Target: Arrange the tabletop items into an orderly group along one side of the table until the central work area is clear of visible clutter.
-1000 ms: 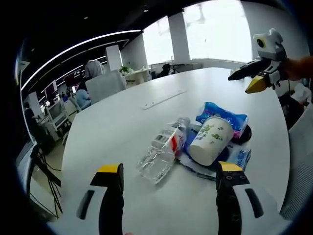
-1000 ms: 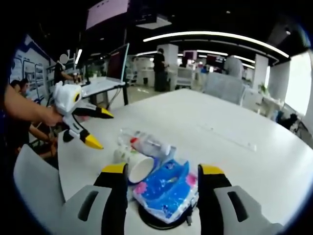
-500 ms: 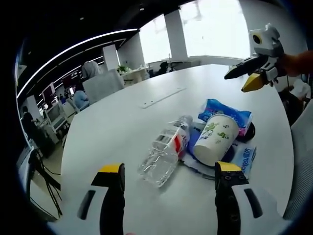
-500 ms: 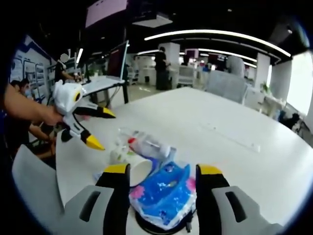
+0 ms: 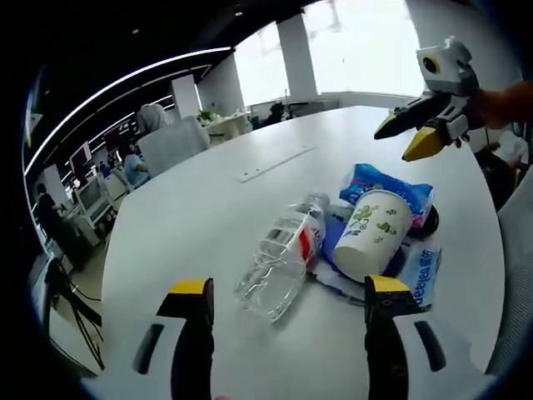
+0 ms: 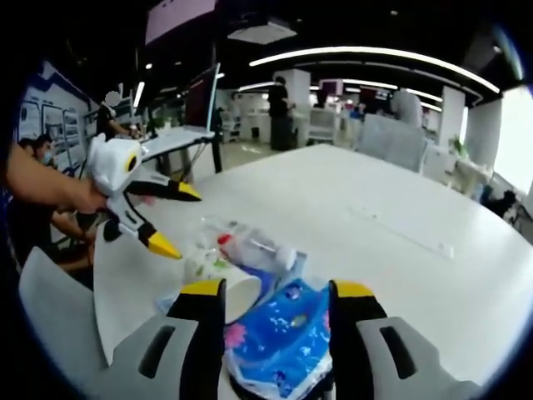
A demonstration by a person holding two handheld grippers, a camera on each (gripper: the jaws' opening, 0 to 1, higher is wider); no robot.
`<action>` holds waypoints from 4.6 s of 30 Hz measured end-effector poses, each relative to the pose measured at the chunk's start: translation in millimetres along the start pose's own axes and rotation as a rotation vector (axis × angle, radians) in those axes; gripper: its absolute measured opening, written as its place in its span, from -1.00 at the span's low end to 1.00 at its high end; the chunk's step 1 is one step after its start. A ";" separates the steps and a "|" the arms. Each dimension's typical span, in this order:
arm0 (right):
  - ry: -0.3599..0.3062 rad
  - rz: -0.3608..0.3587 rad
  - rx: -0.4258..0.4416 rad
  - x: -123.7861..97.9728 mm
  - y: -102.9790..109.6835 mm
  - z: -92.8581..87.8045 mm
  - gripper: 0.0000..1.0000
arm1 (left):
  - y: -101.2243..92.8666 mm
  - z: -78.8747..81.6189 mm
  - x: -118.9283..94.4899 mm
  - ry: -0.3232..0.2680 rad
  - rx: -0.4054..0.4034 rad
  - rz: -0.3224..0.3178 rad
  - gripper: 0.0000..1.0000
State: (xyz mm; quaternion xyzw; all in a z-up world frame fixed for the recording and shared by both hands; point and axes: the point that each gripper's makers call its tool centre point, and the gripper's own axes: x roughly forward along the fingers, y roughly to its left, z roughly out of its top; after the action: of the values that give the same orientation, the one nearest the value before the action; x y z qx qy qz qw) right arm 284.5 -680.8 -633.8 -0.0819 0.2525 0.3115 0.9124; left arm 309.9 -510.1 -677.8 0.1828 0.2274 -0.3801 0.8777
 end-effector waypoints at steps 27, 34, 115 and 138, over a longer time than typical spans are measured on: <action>0.023 0.047 0.023 44.2 -2.9 0.0 -0.36 | 6.8 -2.3 20.5 0.034 0.074 -0.029 0.33; 0.027 0.053 0.026 52.7 -1.4 1.3 -0.41 | 6.6 -0.1 26.9 0.045 0.099 -0.044 0.31; 0.129 0.053 0.009 109.8 -11.0 -24.0 -0.77 | -10.6 0.6 94.8 0.279 0.308 -0.296 -0.10; 0.132 0.071 0.052 111.0 -11.5 -25.4 -0.75 | -8.1 0.3 93.2 0.257 0.304 -0.285 -0.23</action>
State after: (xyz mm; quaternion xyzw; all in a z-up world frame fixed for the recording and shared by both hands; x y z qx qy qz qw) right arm 356.4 -639.1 -712.4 -0.0694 0.3227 0.3311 0.8840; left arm 360.6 -570.0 -728.9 0.3256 0.3010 -0.5034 0.7416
